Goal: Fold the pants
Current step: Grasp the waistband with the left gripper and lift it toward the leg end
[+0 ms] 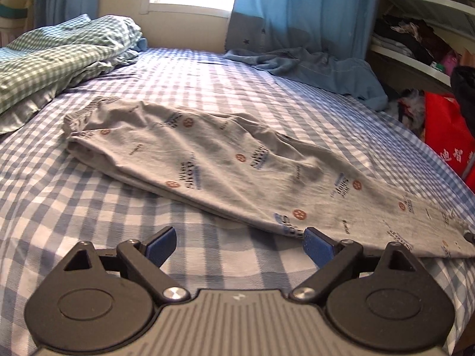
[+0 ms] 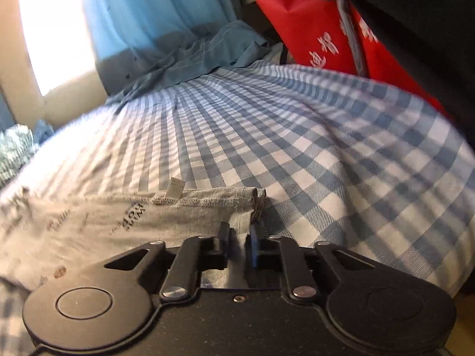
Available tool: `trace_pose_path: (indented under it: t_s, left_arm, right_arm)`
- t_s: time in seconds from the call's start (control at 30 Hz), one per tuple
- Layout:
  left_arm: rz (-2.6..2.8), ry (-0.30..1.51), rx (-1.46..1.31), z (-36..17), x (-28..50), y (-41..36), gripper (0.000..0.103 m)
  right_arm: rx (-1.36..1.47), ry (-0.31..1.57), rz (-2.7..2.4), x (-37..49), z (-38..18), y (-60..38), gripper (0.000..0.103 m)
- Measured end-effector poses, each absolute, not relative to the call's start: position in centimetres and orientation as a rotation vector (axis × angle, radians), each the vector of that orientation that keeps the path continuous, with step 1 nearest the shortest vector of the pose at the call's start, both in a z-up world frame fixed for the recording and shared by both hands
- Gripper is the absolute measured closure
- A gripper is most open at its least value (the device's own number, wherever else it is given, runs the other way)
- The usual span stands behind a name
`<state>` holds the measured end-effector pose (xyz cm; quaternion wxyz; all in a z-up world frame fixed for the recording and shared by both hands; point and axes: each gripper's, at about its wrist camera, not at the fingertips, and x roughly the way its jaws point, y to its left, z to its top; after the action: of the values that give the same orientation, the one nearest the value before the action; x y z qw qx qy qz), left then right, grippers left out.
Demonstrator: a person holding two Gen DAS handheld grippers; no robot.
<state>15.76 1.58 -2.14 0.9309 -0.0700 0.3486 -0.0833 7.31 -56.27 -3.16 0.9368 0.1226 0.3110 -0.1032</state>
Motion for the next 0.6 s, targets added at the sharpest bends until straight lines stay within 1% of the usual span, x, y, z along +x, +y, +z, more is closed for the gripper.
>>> trace_pose_path:
  t_s: [0.07, 0.1, 0.13, 0.17, 0.2, 0.27, 0.33, 0.37, 0.4, 0.47, 0.53, 0.6]
  left_arm:
    - [-0.130, 0.708, -0.145, -1.9, 16.0, 2.9, 0.008]
    - [-0.101, 0.706, -0.145, -1.8, 16.3, 3.7, 0.008]
    - [-0.073, 0.703, -0.148, -1.7, 16.7, 4.8, 0.008]
    - [-0.048, 0.697, -0.155, -1.6, 17.2, 6.1, 0.008]
    - [-0.028, 0.687, -0.166, -1.6, 17.7, 7.3, 0.008]
    - [0.015, 0.667, -0.207, -1.6, 19.2, 10.6, 0.008]
    - [0.028, 0.645, -0.268, -1.8, 20.8, 13.8, 0.011]
    - [0.014, 0.630, -0.298, -2.0, 21.8, 15.4, 0.013]
    - [0.000, 0.616, -0.323, -2.2, 22.9, 16.8, 0.015]
    - [-0.003, 0.599, -0.355, -2.5, 25.1, 19.0, 0.016]
    - [-0.012, 0.587, -0.368, -3.2, 27.7, 21.0, 0.016]
    - [-0.029, 0.592, -0.365, -4.0, 30.1, 22.5, 0.016]
  right_arm:
    - [0.209, 0.646, -0.236, 7.2, -2.9, -55.9, 0.094]
    - [0.190, 0.653, -0.258, 7.3, -2.8, -55.8, 0.096]
    - [0.168, 0.660, -0.288, 7.4, -2.8, -55.6, 0.096]
    - [0.156, 0.667, -0.304, 7.5, -2.7, -55.4, 0.091]
    - [0.152, 0.678, -0.329, 7.6, -2.5, -55.3, 0.075]
    - [0.116, 0.674, -0.414, 7.4, -1.9, -54.4, 0.060]
    - [0.087, 0.644, -0.443, 6.9, -1.2, -53.0, 0.061]
    - [0.084, 0.625, -0.444, 6.6, -0.8, -52.0, 0.058]
    - [0.090, 0.607, -0.430, 6.3, -0.5, -50.9, 0.051]
    - [0.117, 0.583, -0.370, 6.0, -0.2, -48.3, 0.043]
    - [0.153, 0.556, -0.298, 5.9, -0.1, -45.4, 0.041]
    - [0.184, 0.544, -0.239, 6.4, -0.3, -42.5, 0.033]
